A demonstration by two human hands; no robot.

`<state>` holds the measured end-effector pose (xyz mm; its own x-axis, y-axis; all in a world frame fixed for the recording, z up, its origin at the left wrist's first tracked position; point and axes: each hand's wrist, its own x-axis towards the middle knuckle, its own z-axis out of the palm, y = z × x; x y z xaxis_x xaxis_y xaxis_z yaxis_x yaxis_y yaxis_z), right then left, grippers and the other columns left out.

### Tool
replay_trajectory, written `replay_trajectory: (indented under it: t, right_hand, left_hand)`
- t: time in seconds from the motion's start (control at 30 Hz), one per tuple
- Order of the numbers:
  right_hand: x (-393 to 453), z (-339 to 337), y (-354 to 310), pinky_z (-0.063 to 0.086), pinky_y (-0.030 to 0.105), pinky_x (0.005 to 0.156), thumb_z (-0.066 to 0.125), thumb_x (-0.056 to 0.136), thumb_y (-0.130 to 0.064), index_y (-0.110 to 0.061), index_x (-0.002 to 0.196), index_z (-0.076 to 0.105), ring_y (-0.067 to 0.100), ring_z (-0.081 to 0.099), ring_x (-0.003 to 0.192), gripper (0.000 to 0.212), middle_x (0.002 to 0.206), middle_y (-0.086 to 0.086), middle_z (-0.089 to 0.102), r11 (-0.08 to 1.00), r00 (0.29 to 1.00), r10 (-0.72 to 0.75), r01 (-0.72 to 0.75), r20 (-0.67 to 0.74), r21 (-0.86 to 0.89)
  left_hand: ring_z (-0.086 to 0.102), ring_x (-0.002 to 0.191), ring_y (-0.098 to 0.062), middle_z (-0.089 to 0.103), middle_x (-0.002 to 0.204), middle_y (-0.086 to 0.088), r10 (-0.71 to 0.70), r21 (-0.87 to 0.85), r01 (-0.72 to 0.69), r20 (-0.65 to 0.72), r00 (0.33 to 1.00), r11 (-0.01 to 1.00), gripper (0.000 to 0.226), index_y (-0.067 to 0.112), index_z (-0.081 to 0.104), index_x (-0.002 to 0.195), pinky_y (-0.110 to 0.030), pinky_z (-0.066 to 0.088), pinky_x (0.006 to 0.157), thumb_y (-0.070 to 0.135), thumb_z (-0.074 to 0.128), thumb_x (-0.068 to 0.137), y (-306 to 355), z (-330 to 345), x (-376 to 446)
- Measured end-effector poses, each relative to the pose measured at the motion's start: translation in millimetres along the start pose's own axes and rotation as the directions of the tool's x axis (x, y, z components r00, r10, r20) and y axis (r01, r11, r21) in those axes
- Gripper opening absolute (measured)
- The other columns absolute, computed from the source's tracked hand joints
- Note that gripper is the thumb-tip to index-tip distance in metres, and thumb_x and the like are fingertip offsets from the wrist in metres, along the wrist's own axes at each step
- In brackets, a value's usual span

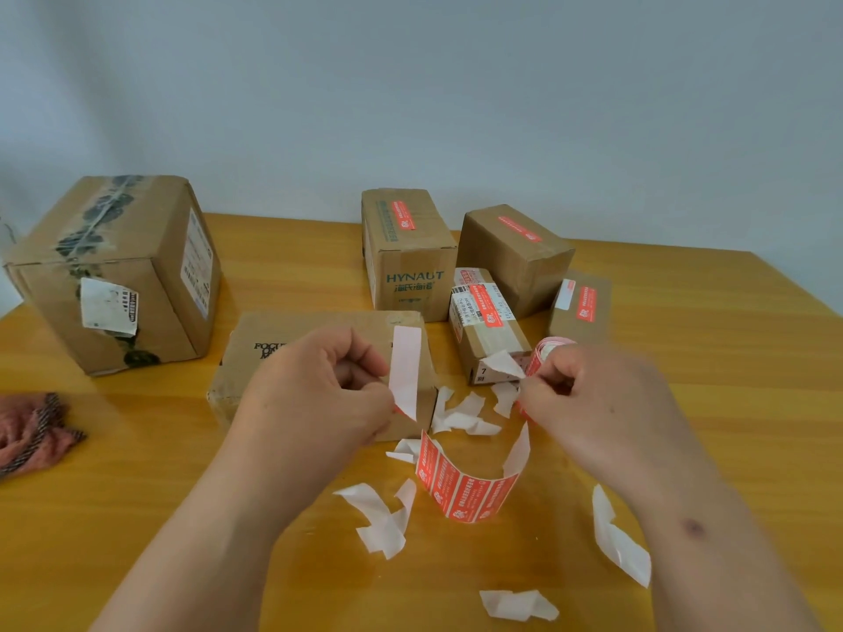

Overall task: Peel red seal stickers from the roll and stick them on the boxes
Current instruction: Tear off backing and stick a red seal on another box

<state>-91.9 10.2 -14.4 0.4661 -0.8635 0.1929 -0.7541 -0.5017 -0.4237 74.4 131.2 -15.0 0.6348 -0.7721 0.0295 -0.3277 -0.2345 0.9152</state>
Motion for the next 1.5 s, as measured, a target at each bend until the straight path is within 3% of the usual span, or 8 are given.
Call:
replay_trajectory:
  t: [0.23, 0.4, 0.73, 0.9, 1.1, 1.23, 1.4, 1.5]
  right_hand:
    - [2.1, 13.2, -3.6, 0.050, 0.027, 0.072, 0.066, 0.087, -0.025, -0.034, 0.094, 0.065, 0.006, 0.056, 0.084, 0.011, 0.093, -0.016, 0.057, 0.999, 1.000, -0.026, 0.026, 0.007, 0.023]
    - [2.4, 10.9, -5.4, 0.040, 0.028, 0.056, 0.066, 0.084, -0.043, -0.026, 0.061, 0.057, 0.009, 0.053, 0.064, 0.030, 0.072, -0.008, 0.057, 0.999, 1.000, -0.011, 0.011, -0.021, -0.038]
    - [-3.4, 8.4, -12.7, 0.032, 0.016, 0.053, 0.074, 0.076, -0.042, -0.027, 0.066, 0.054, 0.006, 0.051, 0.067, 0.027, 0.071, -0.011, 0.054, 0.977, 0.995, -0.078, 0.088, -0.057, 0.195]
    - [-19.2, 3.5, -29.4, 0.041, 0.015, 0.075, 0.075, 0.069, -0.048, -0.046, 0.100, 0.050, 0.001, 0.049, 0.095, 0.040, 0.105, -0.028, 0.041, 0.919, 0.919, -0.343, 0.286, 0.193, 0.271]
    - [-20.0, 24.2, -40.3, 0.038, 0.029, 0.085, 0.059, 0.087, -0.035, -0.034, 0.083, 0.062, 0.003, 0.047, 0.086, 0.004, 0.088, -0.018, 0.052, 0.865, 0.868, -0.491, 0.496, -0.071, 0.080]
    - [-18.2, 12.5, -38.0, 0.043, 0.013, 0.070, 0.062, 0.090, -0.027, -0.034, 0.080, 0.065, 0.001, 0.058, 0.081, 0.013, 0.077, -0.019, 0.062, 0.825, 0.931, -0.344, 0.360, -0.117, 0.436]
    - [-16.8, 2.6, -33.6, 0.050, 0.019, 0.062, 0.070, 0.082, -0.023, -0.025, 0.081, 0.073, 0.014, 0.063, 0.068, 0.004, 0.070, 0.000, 0.066, 0.598, 0.971, -0.232, 0.185, -0.053, 0.780]
    - [-15.6, 3.2, -31.2, 0.051, 0.022, 0.063, 0.070, 0.081, -0.027, -0.024, 0.083, 0.073, 0.014, 0.063, 0.066, 0.005, 0.068, 0.004, 0.066, 0.533, 0.979, -0.200, 0.152, -0.051, 0.833]
  left_hand:
    - [0.068, 0.055, -0.013, 0.071, 0.063, -0.003, 0.023, -0.023, -0.022, 0.044, 0.999, 0.999, 0.019, 0.020, 0.067, 0.079, -0.033, 0.061, 0.061, 0.001, 0.065, 0.081, -0.6, 1.5, -0.2]
    - [0.067, 0.053, -0.009, 0.071, 0.062, -0.004, 0.031, -0.037, -0.029, 0.066, 0.997, 0.999, 0.019, 0.018, 0.067, 0.079, -0.020, 0.054, 0.053, 0.000, 0.065, 0.081, -1.0, 2.7, -0.5]
    - [0.066, 0.053, -0.012, 0.069, 0.059, -0.004, 0.042, -0.078, -0.038, 0.062, 0.997, 0.996, 0.020, 0.019, 0.067, 0.078, -0.023, 0.053, 0.054, -0.001, 0.063, 0.081, -4.4, 5.5, 0.0]
    - [0.068, 0.054, -0.014, 0.070, 0.062, -0.005, 0.012, -0.111, -0.011, 0.004, 1.000, 0.994, 0.018, 0.018, 0.066, 0.084, -0.028, 0.058, 0.055, 0.000, 0.063, 0.082, -3.7, 7.2, 1.2]
    - [0.072, 0.063, -0.025, 0.073, 0.065, -0.006, -0.010, -0.203, 0.017, 0.039, 0.999, 0.979, 0.014, 0.017, 0.064, 0.092, -0.039, 0.060, 0.065, 0.005, 0.065, 0.085, -0.9, 6.7, -1.7]
    - [0.068, 0.066, -0.009, 0.073, 0.076, 0.002, 0.046, -0.251, -0.044, 0.003, 0.999, 0.967, 0.016, 0.028, 0.066, 0.101, -0.023, 0.054, 0.060, 0.017, 0.062, 0.089, -4.5, 4.2, -3.9]
    - [0.061, 0.107, -0.001, 0.066, 0.113, 0.018, 0.111, -0.325, -0.059, 0.144, 0.983, 0.944, 0.039, 0.045, 0.061, 0.117, -0.029, 0.048, 0.090, 0.047, 0.064, 0.078, -12.9, -0.3, -1.6]
    - [0.068, 0.085, -0.012, 0.074, 0.089, 0.003, 0.124, -0.431, -0.006, 0.246, 0.961, 0.903, 0.023, 0.031, 0.076, 0.091, -0.029, 0.051, 0.078, 0.046, 0.075, 0.073, -11.1, 0.1, -2.4]
